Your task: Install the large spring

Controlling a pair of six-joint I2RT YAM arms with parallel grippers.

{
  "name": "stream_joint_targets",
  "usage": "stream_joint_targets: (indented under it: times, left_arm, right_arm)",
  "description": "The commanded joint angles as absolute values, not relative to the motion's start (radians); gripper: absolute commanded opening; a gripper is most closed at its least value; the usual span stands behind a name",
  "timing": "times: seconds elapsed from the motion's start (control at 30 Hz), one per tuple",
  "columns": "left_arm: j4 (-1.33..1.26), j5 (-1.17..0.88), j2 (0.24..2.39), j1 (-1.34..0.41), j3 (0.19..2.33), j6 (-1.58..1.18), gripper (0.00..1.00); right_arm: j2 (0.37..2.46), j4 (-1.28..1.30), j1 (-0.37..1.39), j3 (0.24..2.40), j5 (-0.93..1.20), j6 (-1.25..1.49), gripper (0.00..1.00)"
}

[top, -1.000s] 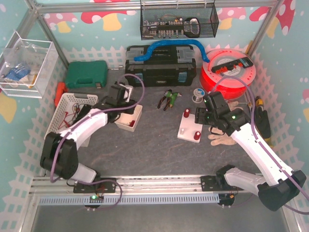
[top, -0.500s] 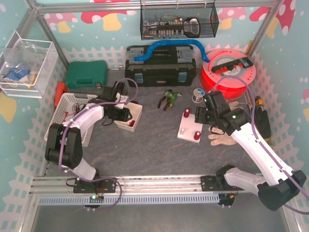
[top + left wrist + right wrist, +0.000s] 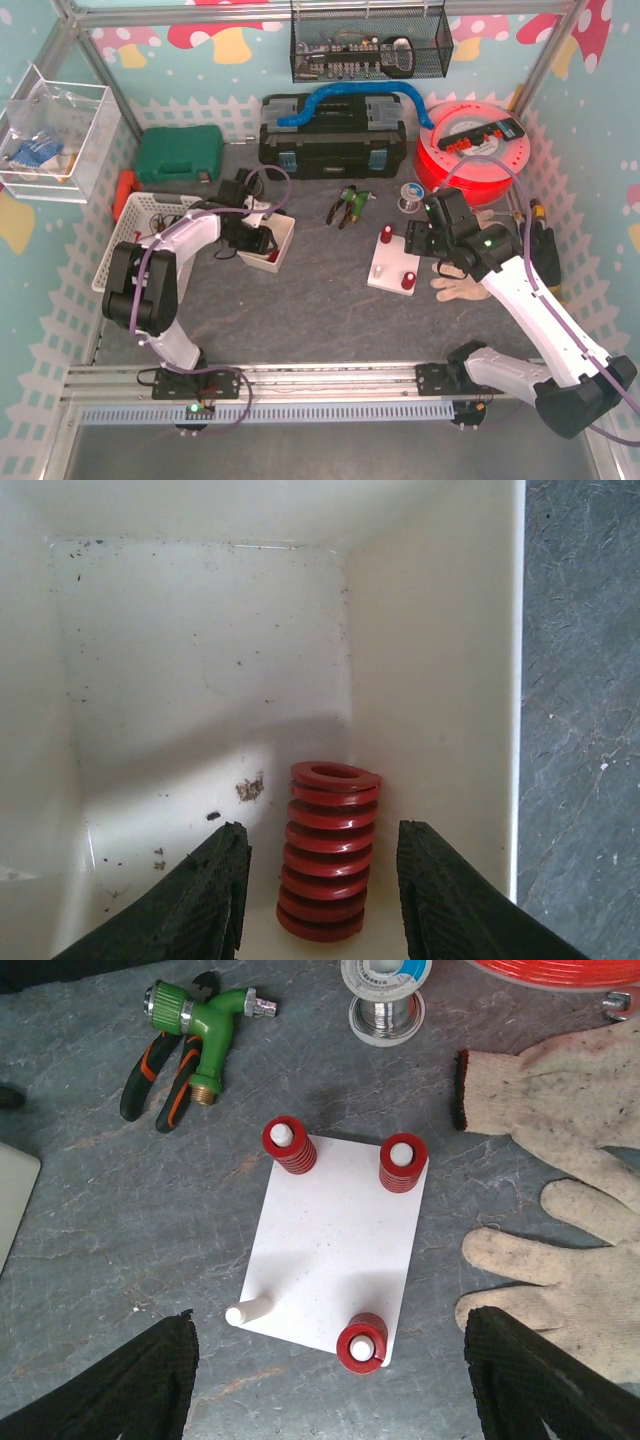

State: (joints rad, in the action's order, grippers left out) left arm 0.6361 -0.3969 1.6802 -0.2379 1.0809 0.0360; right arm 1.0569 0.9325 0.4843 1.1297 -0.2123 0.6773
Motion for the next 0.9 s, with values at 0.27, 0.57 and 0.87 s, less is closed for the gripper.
stream_joint_targets:
  times: [0.27,0.57,0.87]
  left_arm:
    - [0.557,-0.326,1.776,-0.291,1.081,0.077,0.42]
    - [0.524,-0.237,1.776,-0.301,1.078,0.074,0.36]
    - [0.509,-0.237,1.791,-0.301,1.137,0.080,0.22]
  right_arm:
    - [1.028,0.954,0.479,1.100,-0.245,0.682,0.74]
    - [1.004,0.954,0.479,1.087,-0.258,0.703,0.74]
    - [1.017,0.954,0.477,1.092,-0.258,0.712,0.74]
